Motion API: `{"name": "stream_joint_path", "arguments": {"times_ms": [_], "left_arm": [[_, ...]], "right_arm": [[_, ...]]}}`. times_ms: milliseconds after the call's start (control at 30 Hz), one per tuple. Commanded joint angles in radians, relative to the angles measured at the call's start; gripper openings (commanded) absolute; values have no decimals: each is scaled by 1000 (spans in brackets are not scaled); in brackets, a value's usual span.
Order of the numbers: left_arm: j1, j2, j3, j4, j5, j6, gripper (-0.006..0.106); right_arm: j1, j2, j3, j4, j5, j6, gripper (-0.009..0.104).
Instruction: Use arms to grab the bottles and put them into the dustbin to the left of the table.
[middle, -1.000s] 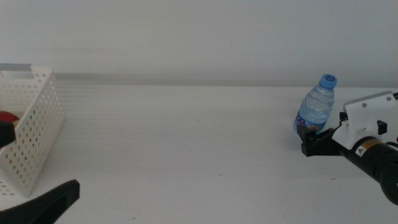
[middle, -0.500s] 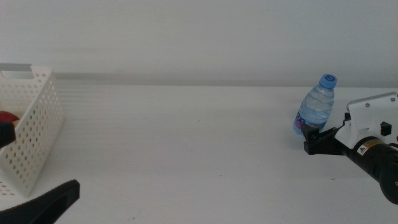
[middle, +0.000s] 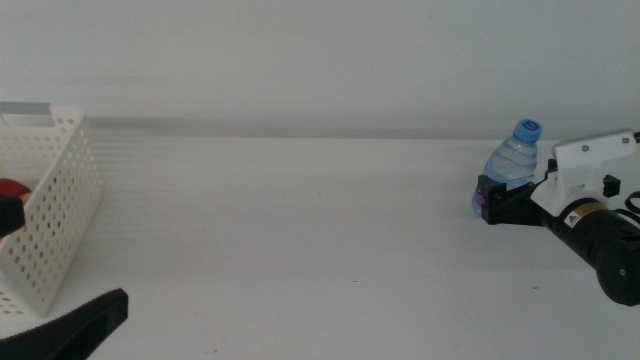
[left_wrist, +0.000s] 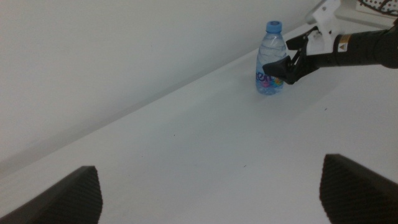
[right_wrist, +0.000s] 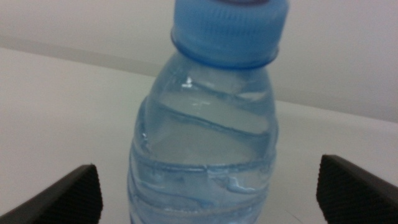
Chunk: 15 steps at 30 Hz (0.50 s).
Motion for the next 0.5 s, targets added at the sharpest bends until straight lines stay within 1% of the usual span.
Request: {"name": "stream_joint_path", "arguments": {"times_ms": [0,167,233,267,300,333,367,433,467], "left_arm": [[-9,-4,6,-2,-18,-3,94],[-9,-4,6,-2,-18,-3,94],[-9,-4,6,-2,-18,-3,94],[-9,-4,6,-2,-18,-3,94],[-9,-4,6,-2,-18,-1,94],[-9,-4,6,-2,-18,-1,94],[-9,-4,6,-2,-18,-1,94],[-9,-4,6,-2,-18,-1,94],[-9,-4,6,-2,-18,-1,94]], "right_arm": [[3,26,-24,-12,-7,4,92],[3,98,-97,-12,-7,4,92],[3,128,-133,-12,-2,4,90],[3,143,-150,-12,-2,4,87],[3,156,-165,-12,6,-1,81],[3,163,-175,-29,19,-1,72],[5,168,-189,-48,41,-1,55],[12,171,-211,-100,74,-1,10],[21,159,-219,-117,81,5,0]]}}
